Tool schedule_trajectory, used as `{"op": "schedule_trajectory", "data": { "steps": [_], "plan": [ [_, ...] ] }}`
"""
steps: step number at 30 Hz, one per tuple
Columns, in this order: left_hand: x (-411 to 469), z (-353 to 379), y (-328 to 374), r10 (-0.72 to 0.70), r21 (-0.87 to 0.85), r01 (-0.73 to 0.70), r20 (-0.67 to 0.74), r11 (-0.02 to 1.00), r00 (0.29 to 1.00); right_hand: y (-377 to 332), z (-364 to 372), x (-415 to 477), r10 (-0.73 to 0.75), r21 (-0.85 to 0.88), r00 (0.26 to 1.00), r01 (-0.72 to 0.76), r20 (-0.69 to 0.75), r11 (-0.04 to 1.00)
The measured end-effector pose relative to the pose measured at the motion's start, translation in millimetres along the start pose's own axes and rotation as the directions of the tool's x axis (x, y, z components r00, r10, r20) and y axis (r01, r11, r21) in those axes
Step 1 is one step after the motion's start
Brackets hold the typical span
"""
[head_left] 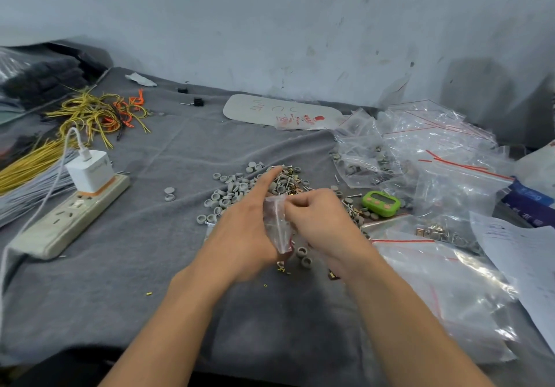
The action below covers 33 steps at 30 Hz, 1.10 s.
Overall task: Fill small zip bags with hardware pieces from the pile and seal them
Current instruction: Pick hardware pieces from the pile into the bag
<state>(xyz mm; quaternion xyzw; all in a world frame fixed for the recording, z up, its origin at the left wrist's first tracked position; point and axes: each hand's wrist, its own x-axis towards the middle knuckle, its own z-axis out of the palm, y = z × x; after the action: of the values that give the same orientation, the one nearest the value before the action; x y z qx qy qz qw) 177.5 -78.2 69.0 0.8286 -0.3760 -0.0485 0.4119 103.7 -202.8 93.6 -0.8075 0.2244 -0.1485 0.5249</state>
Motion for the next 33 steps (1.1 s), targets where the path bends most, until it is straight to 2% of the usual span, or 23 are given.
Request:
{"op": "schedule_trajectory", "data": {
  "steps": [3,5,6,8,10,11,14,15,16,18,20,22,26,28,31,32,33],
  "plan": [
    [0,-4,-3,-0.008,-0.034,0.007,-0.030,0.999,1.000,1,-21,3,0.066,0.165,0.992,-0.048,-0.109,0.985],
    [0,-7,-4,-0.023,-0.066,0.020,-0.053,0.998,0.998,5,-33,3,0.088,0.135,0.984,-0.067,-0.156,0.989],
    [0,-8,-5,-0.032,-0.091,0.025,-0.073,0.996,0.997,7,-36,1,0.095,0.118,0.987,-0.080,-0.127,0.990],
    [1,-11,-6,-0.038,-0.154,0.021,-0.110,0.988,0.993,11,-39,-6,0.118,0.152,0.988,-0.132,0.094,0.980],
    [0,-14,-7,-0.044,-0.228,0.012,-0.138,0.974,0.990,16,-34,-15,0.127,0.160,0.920,-0.198,0.371,0.967],
    [-1,-15,-7,-0.051,-0.268,0.009,-0.151,0.963,0.987,18,-31,-19,0.123,0.114,0.883,-0.194,0.452,0.974],
    [-2,-20,-1,-0.107,-0.427,0.025,-0.170,0.904,0.980,24,-24,-24,0.110,-0.079,0.858,-0.081,0.501,0.994],
    [-2,-23,1,-0.137,-0.538,0.028,-0.164,0.842,0.977,26,-24,-24,0.115,-0.118,0.868,-0.066,0.483,0.991],
    [-2,-25,3,-0.173,-0.673,0.026,-0.153,0.739,0.973,26,-25,-23,0.125,-0.142,0.885,-0.068,0.448,0.988],
    [-2,-30,7,-0.256,-0.895,0.031,-0.094,0.445,0.962,28,-26,-21,0.123,-0.152,0.922,-0.071,0.367,0.986],
    [-2,-32,9,-0.317,-0.982,0.052,-0.008,0.182,0.948,26,-26,-19,0.099,-0.124,0.940,-0.061,0.326,0.990],
    [-3,-31,10,-0.332,-0.997,0.063,0.041,0.055,0.942,23,-23,-18,0.081,-0.092,0.946,-0.055,0.314,0.994],
    [-3,-36,12,-0.300,-0.997,0.047,0.026,0.065,0.954,23,-23,-17,0.095,-0.115,0.956,-0.065,0.277,0.991],
    [-3,-41,13,-0.272,-0.990,0.006,-0.033,0.139,0.962,24,-25,-15,0.117,-0.130,0.967,-0.089,0.225,0.987],
    [-2,-44,18,-0.347,-0.972,-0.048,-0.128,0.230,0.929,29,-30,-6,0.103,-0.275,0.994,-0.087,0.044,0.957],
    [-2,-47,18,-0.362,-0.956,-0.080,-0.183,0.282,0.914,30,-34,-3,0.073,-0.351,0.997,-0.080,-0.032,0.933],
    [-3,-50,19,-0.356,-0.918,-0.115,-0.260,0.380,0.898,31,-38,0,0.038,-0.416,0.993,-0.080,-0.108,0.906]
  ]
}}
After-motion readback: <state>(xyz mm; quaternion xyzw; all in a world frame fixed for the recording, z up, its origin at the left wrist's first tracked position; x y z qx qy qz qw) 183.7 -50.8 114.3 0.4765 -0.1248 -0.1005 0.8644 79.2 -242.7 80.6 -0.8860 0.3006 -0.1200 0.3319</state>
